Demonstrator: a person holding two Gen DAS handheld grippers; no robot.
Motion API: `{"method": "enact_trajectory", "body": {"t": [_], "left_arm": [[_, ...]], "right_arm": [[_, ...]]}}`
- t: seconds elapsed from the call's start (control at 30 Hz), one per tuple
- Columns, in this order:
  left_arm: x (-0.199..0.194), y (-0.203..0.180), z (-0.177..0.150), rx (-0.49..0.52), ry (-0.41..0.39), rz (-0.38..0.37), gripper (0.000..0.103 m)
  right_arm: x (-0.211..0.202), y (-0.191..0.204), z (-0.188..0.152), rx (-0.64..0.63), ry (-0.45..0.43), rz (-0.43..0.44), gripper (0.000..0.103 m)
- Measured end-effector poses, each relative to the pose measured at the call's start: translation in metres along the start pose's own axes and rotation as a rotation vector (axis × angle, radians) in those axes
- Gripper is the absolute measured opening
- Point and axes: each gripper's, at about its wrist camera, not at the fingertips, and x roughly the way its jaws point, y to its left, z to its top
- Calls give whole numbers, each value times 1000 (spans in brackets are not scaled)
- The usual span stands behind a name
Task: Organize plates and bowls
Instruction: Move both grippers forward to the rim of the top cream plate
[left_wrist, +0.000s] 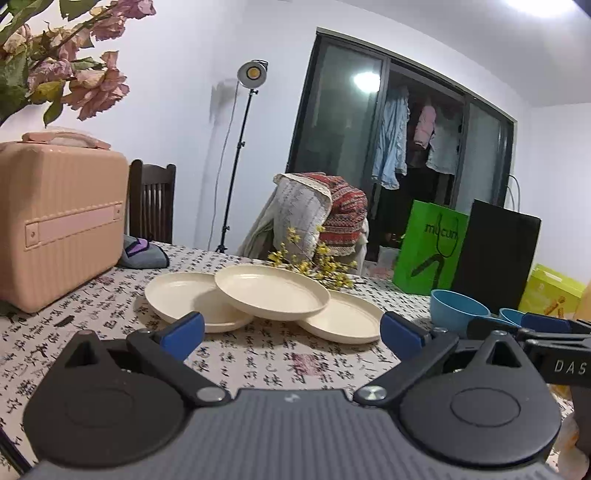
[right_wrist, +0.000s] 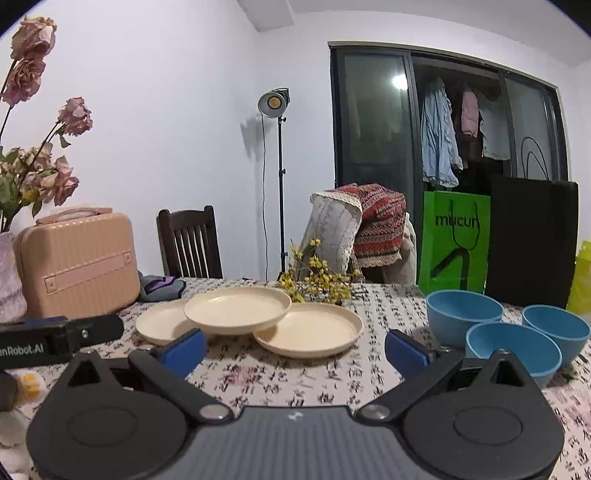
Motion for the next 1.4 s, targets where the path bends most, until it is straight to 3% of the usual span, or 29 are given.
{"method": "enact_trajectory", "body": {"t": [0.47, 0.93, 1.4], "left_arm": [[23, 22, 46, -13, -13, 50, 103], [63, 31, 78, -52, 76, 64, 103], [119, 55, 103, -176, 207, 161, 103]], "right_arm": [[48, 7, 30, 31, 7, 9, 103], [84, 14, 58, 52, 30, -13, 103], [141, 4, 83, 155, 93, 17, 103]]}}
